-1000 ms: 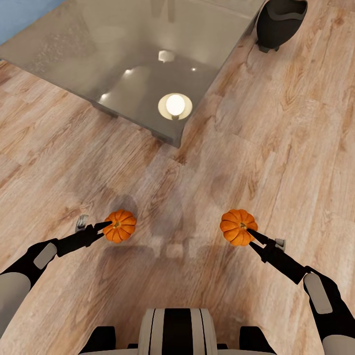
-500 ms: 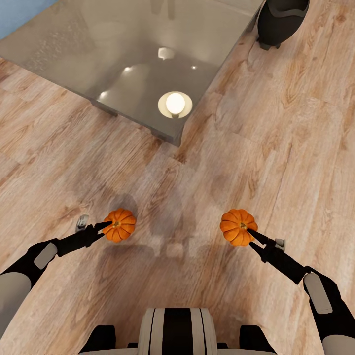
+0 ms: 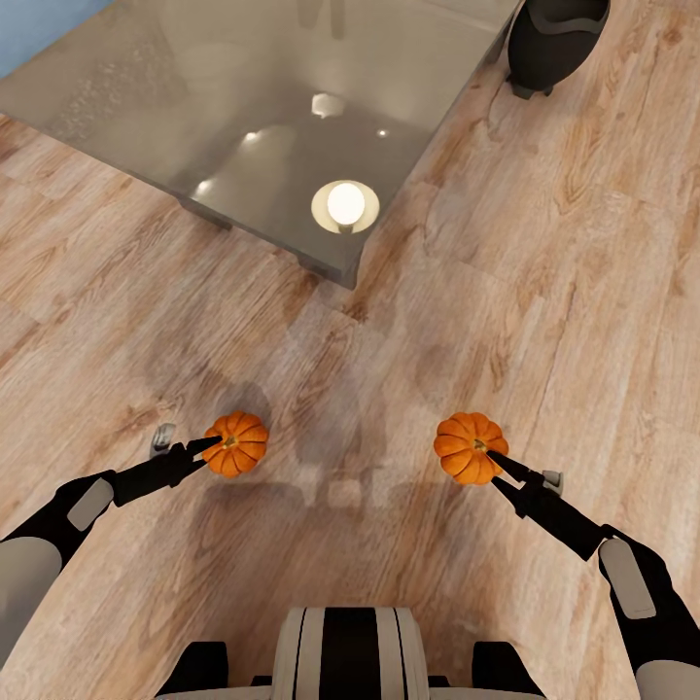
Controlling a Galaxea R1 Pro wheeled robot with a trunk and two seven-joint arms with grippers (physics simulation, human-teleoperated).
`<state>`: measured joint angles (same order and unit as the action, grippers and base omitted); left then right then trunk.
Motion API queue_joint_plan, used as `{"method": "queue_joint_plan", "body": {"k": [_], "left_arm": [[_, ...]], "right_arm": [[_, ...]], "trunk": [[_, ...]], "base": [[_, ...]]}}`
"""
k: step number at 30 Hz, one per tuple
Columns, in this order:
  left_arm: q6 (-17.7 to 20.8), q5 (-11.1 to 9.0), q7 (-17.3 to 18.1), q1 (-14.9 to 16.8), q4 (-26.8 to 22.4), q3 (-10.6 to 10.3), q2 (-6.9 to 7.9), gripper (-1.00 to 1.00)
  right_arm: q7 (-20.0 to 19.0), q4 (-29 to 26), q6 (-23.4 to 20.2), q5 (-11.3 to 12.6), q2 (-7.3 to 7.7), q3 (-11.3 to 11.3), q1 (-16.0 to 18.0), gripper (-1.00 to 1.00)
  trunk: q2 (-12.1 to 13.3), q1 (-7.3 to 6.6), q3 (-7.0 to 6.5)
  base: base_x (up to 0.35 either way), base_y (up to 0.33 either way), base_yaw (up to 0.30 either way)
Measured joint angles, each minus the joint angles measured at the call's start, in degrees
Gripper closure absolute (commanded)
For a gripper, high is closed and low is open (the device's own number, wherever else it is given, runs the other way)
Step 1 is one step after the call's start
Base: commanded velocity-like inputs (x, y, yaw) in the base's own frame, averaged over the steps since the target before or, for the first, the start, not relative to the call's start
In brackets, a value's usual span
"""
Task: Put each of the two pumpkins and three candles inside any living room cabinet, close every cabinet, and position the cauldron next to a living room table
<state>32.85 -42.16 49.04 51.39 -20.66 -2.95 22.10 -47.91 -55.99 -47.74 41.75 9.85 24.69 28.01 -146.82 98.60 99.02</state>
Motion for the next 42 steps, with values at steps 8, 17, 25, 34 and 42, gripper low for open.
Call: {"method": "queue_joint_plan", "body": {"k": [8,17,25,34,42], "left_arm": [[0.0,0.0,0.1,0.0,-0.1,0.0,0.00,-1.00],[0.0,0.0,0.1,0.0,-0.1,0.0,-0.01,-1.00],[0.0,0.0,0.1,0.0,-0.1,0.0,-0.01,-1.00],[0.0,0.0,0.1,0.0,-0.1,0.0,0.00,-1.00],[0.1,0.0,0.1,0.0,-0.1,0.0,0.00,-1.00]], "right_arm": [[0.0,0.0,0.0,0.0,0.00,0.0,0.0,1.00],[0.0,0.0,0.0,-0.1,0.00,0.0,0.0,1.00],[0.0,0.0,0.0,0.0,0.00,0.0,0.0,1.00],[0.0,0.0,0.0,0.0,0.00,0.0,0.0,1.00],[0.0,0.0,0.0,0.0,0.00,0.0,0.0,1.00]], "trunk": [[0.0,0.00,0.00],[0.0,0.00,0.00],[0.0,0.00,0.00],[0.0,0.00,0.00],[0.0,0.00,0.00]], "base": [[0.000,-0.030,0.000],[0.000,-0.030,0.000],[0.000,-0.071,0.000],[0.000,-0.059,0.000],[0.000,-0.013,0.000]]}}
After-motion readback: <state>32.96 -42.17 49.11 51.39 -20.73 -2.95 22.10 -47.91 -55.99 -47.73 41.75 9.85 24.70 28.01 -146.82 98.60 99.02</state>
